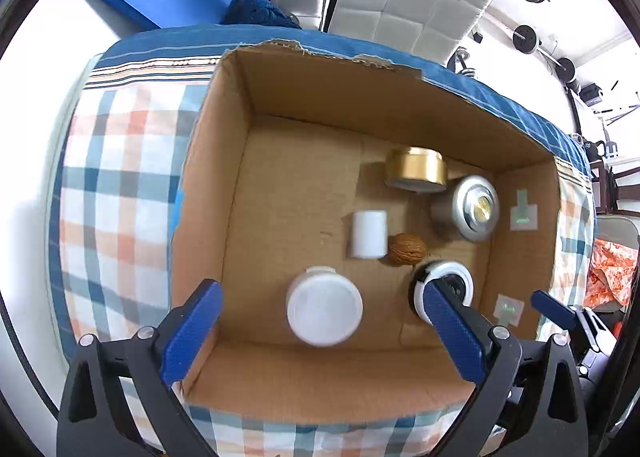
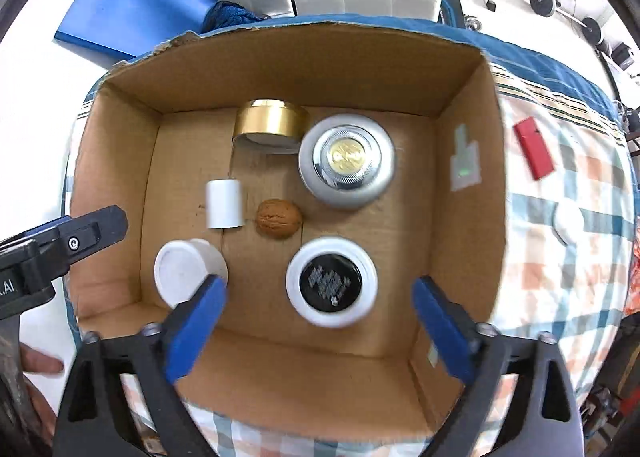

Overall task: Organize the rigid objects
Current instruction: 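Withdraw both tools from the box toward the red block and earbud case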

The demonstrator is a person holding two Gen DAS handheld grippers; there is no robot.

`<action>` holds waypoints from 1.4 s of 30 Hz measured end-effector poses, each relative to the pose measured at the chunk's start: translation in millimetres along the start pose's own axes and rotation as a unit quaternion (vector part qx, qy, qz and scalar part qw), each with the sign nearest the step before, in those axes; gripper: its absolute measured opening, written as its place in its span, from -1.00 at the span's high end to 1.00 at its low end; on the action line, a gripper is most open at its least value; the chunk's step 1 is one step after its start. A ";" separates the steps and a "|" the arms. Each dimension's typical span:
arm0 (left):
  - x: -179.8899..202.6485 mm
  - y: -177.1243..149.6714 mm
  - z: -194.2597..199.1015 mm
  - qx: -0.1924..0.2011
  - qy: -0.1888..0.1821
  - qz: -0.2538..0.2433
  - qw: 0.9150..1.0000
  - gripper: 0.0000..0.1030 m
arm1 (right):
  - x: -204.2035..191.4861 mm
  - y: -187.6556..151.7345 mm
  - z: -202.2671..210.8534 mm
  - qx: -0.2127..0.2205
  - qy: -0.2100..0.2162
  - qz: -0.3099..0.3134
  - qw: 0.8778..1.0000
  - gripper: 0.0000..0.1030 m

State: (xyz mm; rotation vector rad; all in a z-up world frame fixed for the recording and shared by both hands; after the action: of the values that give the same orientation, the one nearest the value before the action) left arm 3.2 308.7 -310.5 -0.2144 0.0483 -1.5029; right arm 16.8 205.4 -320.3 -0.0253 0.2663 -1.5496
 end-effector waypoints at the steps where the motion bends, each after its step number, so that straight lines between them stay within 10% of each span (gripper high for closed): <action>1: -0.9 -3.1 4.7 0.002 0.003 0.000 1.000 -1.00 | 2.7 -0.7 2.6 0.001 -0.001 0.000 1.000 -1.00; 25: 60.0 -86.4 91.4 0.099 0.016 -0.026 0.995 -1.00 | 38.7 -99.6 120.4 0.075 0.027 0.013 0.997 -1.00; 42: 253.8 -6.0 26.7 0.057 0.003 -0.110 0.992 -1.00 | 254.5 -53.2 121.1 0.059 0.008 -0.145 0.988 -1.00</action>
State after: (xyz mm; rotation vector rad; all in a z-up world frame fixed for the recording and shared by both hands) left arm 19.6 59.4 -257.8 -0.1270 -0.0580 -1.7212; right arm -13.4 -65.7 -232.0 0.0447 0.1886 -1.8545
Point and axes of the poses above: each gripper's, at about its wrist camera, not at the fingertips, and z roughly against the way its jaws point, x to its right, y to its top, the point moved 3 cm from there along -z, roughly the way its jaws point, and after that the axes turned 13 degrees about -x, right-handed, at the moved point
